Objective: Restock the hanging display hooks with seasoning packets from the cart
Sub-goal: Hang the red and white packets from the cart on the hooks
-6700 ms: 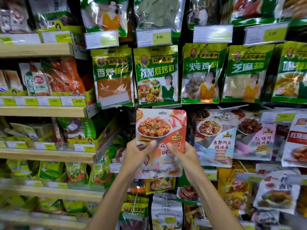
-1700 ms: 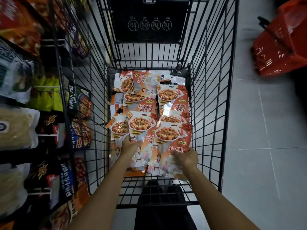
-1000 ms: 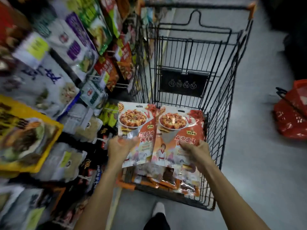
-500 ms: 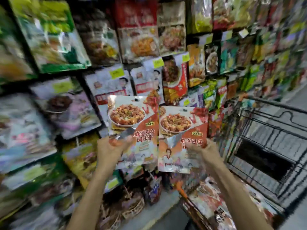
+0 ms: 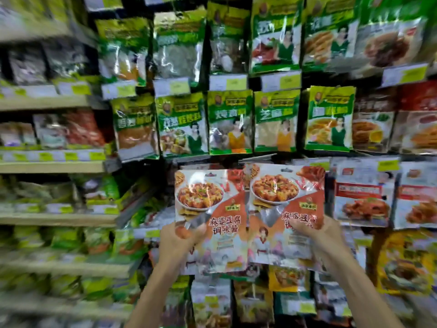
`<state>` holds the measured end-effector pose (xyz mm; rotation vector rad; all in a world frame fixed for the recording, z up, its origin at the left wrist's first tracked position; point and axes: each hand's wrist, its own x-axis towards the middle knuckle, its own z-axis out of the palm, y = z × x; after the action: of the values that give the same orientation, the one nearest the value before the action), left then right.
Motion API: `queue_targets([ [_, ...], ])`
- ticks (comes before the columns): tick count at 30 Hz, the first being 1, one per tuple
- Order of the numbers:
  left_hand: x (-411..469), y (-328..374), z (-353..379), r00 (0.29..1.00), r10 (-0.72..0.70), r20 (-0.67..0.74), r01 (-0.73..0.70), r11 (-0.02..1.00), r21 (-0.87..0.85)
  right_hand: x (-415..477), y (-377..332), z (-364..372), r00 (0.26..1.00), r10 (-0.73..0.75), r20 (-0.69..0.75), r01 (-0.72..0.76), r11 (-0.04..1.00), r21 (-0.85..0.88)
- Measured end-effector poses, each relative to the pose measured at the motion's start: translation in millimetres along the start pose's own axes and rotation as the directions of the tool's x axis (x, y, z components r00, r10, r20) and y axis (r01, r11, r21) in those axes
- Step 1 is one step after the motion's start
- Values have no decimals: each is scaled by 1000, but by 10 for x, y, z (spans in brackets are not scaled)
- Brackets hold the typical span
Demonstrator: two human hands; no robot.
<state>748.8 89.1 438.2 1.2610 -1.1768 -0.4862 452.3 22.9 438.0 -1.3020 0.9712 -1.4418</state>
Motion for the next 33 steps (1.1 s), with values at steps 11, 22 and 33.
queue_targets([
  [11, 1030, -714, -595, 989, -133, 69, 131, 991, 31, 273, 358, 1132, 998, 30, -56, -32, 999, -34],
  [22, 1624, -867, -190, 978, -181, 99, 192, 976, -104, 508, 411, 1216, 997, 39, -61, -40, 999, -18],
  [33, 1786, -1002, 42, 964, -227, 137, 237, 969, -63, 669, 456, 1206, 996, 85, -21, -85, 996, -19],
])
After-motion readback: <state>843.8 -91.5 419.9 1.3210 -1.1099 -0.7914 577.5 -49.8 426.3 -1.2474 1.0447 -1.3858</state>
